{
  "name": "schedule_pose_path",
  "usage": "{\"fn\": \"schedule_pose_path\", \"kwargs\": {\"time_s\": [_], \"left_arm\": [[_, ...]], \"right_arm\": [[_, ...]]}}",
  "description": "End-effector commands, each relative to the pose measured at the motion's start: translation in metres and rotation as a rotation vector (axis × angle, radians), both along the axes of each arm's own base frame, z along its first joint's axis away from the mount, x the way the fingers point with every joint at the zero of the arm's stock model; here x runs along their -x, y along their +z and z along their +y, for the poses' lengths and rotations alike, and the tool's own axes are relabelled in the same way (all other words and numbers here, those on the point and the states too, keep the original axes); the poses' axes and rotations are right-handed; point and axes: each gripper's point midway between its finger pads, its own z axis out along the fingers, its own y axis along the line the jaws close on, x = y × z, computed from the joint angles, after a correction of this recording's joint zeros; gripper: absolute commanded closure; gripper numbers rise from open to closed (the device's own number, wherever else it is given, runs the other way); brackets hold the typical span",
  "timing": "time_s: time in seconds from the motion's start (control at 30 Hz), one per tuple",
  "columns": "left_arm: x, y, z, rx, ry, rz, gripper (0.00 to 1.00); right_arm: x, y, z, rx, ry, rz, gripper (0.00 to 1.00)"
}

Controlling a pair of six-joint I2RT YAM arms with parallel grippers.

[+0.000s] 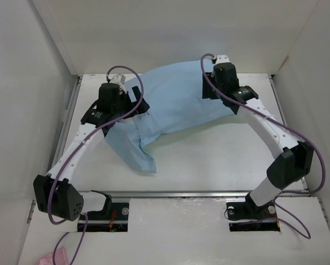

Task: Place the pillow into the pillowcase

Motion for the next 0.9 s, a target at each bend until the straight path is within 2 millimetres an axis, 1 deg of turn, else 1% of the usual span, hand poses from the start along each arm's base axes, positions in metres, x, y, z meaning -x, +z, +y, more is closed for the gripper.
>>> {"fn": "schedule_pose_path", "kwargs": {"time_s": [0.0, 0.03, 0.07, 0.1, 0.13, 0.17, 0.2, 0.23, 0.27, 0.3, 0.33, 0.37, 0.4, 0.43, 0.47, 0.5, 0.53, 0.57, 0.6, 0.63, 0.67, 0.7, 0.73, 0.77, 0.8, 0.83, 0.87], "left_arm": [[0.015, 0.017, 0.036, -0.052, 0.170, -0.036, 0.00], [0.024, 0.032, 0.045, -0.044, 0.207, -0.069, 0.00], [0.032, 0.030, 0.054, -0.049, 0.263, -0.043, 0.00], [0.034, 0.031, 0.074, -0.085, 0.364, -0.048, 0.00], [0.041, 0.025, 0.085, -0.104, 0.422, -0.028, 0.00], [0.054, 0.016, 0.102, -0.133, 0.487, 0.017, 0.00], [0.057, 0.011, 0.117, -0.143, 0.575, 0.041, 0.00], [0.063, 0.005, 0.128, -0.151, 0.624, 0.062, 0.00], [0.070, -0.004, 0.140, -0.177, 0.678, 0.084, 0.00], [0.071, -0.012, 0.144, -0.180, 0.696, 0.103, 0.00], [0.070, -0.018, 0.144, -0.174, 0.695, 0.109, 0.00], [0.068, -0.021, 0.140, -0.164, 0.673, 0.107, 0.01], [0.058, -0.029, 0.129, -0.117, 0.623, 0.105, 0.01], [0.052, -0.033, 0.122, -0.096, 0.586, 0.106, 0.01], [0.046, -0.036, 0.114, -0.073, 0.544, 0.101, 0.04], [0.040, -0.050, 0.106, -0.077, 0.497, 0.123, 0.06], [0.031, -0.051, 0.099, -0.054, 0.473, 0.113, 0.09], [0.028, -0.057, 0.092, -0.043, 0.447, 0.135, 0.15], [0.026, -0.076, 0.090, -0.057, 0.438, 0.185, 0.35], [0.024, -0.084, 0.089, -0.068, 0.438, 0.209, 0.49], [0.021, -0.088, 0.093, -0.072, 0.448, 0.223, 0.65], [0.019, -0.091, 0.094, -0.085, 0.455, 0.238, 0.83], [0.014, -0.088, 0.096, -0.099, 0.469, 0.241, 0.99], [0.016, -0.087, 0.100, -0.119, 0.486, 0.251, 1.00], [0.012, -0.082, 0.106, -0.132, 0.511, 0.231, 1.00], [0.014, -0.071, 0.109, -0.132, 0.524, 0.206, 1.00], [0.010, -0.056, 0.111, -0.122, 0.536, 0.166, 1.00]], "right_arm": [[0.019, -0.026, 0.029, 0.120, 0.119, 0.080, 0.40], [0.019, -0.013, 0.038, 0.122, 0.144, 0.047, 0.40], [0.016, -0.004, 0.049, 0.121, 0.180, 0.014, 0.40], [0.015, -0.003, 0.059, 0.141, 0.218, 0.000, 0.38], [0.016, 0.008, 0.075, 0.118, 0.260, -0.023, 0.38], [0.013, 0.007, 0.087, 0.116, 0.293, -0.029, 0.38], [0.012, 0.012, 0.097, 0.113, 0.331, -0.048, 0.38], [0.018, 0.013, 0.117, 0.094, 0.410, -0.048, 0.38], [0.015, 0.019, 0.132, 0.089, 0.457, -0.074, 0.38], [0.017, 0.019, 0.145, 0.087, 0.505, -0.079, 0.38], [0.019, 0.023, 0.158, 0.077, 0.547, -0.094, 0.38], [0.026, 0.036, 0.177, 0.048, 0.604, -0.119, 0.40], [0.026, 0.027, 0.191, 0.043, 0.640, -0.103, 0.40], [0.029, 0.026, 0.201, 0.041, 0.675, -0.101, 0.40], [0.035, 0.026, 0.214, 0.030, 0.713, -0.102, 0.40], [0.041, 0.034, 0.226, 0.003, 0.764, -0.115, 0.40], [0.043, 0.027, 0.237, -0.001, 0.791, -0.103, 0.40], [0.045, 0.026, 0.244, 0.001, 0.814, -0.106, 0.40], [0.055, 0.026, 0.256, -0.010, 0.854, -0.103, 0.40], [0.056, 0.022, 0.265, -0.017, 0.875, -0.105, 0.40], [0.054, 0.029, 0.269, -0.031, 0.882, -0.133, 0.40], [0.061, 0.020, 0.279, -0.038, 0.917, -0.121, 0.40], [0.065, 0.022, 0.284, -0.042, 0.929, -0.130, 0.40], [0.063, 0.014, 0.289, -0.046, 0.938, -0.131, 0.40], [0.067, 0.006, 0.297, -0.045, 0.952, -0.123, 0.40], [0.074, 0.002, 0.303, -0.045, 0.968, -0.120, 0.40], [0.077, -0.007, 0.309, -0.043, 0.979, -0.112, 0.40]]}}
